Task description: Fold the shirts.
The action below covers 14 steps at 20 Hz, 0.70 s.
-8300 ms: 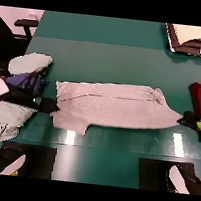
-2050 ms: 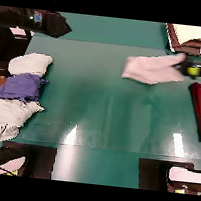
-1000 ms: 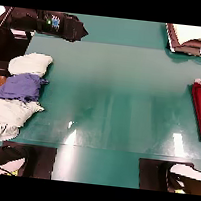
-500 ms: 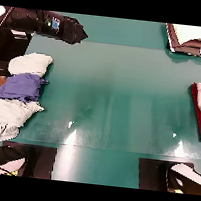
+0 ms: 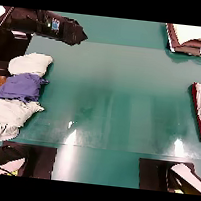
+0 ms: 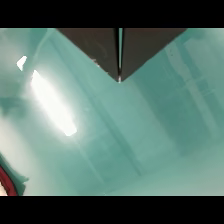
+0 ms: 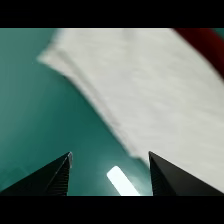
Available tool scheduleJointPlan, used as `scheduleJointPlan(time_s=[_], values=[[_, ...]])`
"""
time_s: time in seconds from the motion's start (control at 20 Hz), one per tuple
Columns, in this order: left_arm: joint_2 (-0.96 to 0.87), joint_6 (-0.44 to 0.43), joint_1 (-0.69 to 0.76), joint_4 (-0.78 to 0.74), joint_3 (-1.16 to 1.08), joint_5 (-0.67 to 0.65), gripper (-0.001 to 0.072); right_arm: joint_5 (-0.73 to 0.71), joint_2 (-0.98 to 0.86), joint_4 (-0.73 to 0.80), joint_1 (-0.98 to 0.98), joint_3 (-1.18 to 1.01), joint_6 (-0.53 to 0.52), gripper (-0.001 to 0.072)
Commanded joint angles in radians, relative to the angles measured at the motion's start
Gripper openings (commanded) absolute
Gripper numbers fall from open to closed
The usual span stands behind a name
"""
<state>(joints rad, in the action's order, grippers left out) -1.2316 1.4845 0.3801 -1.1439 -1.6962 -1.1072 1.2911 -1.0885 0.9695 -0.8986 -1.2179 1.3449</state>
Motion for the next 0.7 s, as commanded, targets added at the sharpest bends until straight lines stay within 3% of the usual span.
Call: scheduleJointPlan(time_s=[0.0,0.15,0.2,0.3,0.35,0.65], values=[[0.000,0.000,0.000,0.000,0.000,0.000,0.0022,-0.025,0.035,-0.164,0.228,-0.066,0.000,0.0553],[0.000,0.000,0.000,0.000,0.000,0.001,0.0022,-0.054,0.040,-0.161,0.499,-0.120,0.000,0.0549],[0.000,0.000,0.000,0.000,0.000,0.000,0.0022,-0.069,0.040,-0.161,0.586,-0.136,0.000,0.0436],[0.000,0.001,0.000,0.000,0.000,0.001,0.0022,-0.116,0.040,-0.157,0.732,-0.164,0.000,0.0072],[0.000,0.000,0.000,0.000,0.000,0.001,0.0022,-0.143,0.040,-0.156,0.800,-0.177,0.000,0.0014],[0.000,0.000,0.000,0.000,0.000,0.000,0.0022,-0.234,0.037,-0.157,0.988,-0.199,0.000,0.0014]])
